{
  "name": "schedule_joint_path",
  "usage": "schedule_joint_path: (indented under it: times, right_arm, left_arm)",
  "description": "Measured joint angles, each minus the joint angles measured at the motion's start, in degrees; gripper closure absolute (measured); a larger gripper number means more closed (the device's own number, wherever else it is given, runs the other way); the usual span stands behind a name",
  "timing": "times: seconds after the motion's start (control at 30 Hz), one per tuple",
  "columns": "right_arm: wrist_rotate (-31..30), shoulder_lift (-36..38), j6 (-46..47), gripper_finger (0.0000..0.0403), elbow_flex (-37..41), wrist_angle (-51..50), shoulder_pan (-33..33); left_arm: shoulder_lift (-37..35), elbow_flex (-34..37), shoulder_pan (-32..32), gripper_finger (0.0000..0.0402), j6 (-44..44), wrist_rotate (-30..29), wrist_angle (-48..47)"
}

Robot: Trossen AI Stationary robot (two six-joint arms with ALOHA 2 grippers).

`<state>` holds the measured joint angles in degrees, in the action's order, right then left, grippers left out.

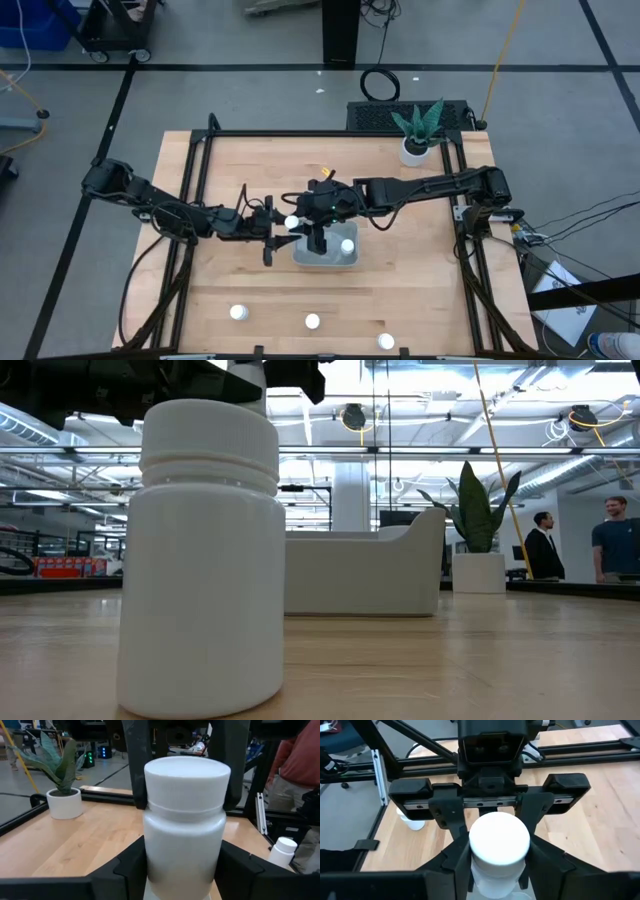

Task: Pick and place pill bottles into a basket
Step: Put the pill bottle into the bin

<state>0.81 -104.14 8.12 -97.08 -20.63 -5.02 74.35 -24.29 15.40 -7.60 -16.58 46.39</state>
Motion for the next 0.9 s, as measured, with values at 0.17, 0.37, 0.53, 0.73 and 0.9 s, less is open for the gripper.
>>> schedule_joint_path:
  times: [0.17,0.37,0.53,0.73,0.9]
  right_arm:
    - [-4.57,1.83,-0.90,0.0260,0.02,-2.94,-0.54]
    - [-7.04,2.43,-1.45,0.0260,0.00,-4.94,-1.41]
    - [-10.02,2.43,-1.65,0.0260,0.01,-6.31,-3.11]
    - [-10.06,2.47,-1.26,0.0260,3.22,-3.57,-5.02]
    - [-10.61,2.68,0.08,0.0260,10.19,2.92,-5.22]
  left_arm:
    - [-0.52,0.09,0.04,0.0158,-2.04,-0.91,-4.10]
    - [-0.59,0.09,0.79,0.0098,-4.75,-0.58,-8.33]
    - [-1.53,0.07,3.25,0.0072,-5.19,-0.46,-11.15]
    - [-7.17,1.56,8.85,0.0067,-1.29,-7.57,-11.74]
    - [-15.86,4.49,11.24,0.0073,-0.10,-10.55,-12.69]
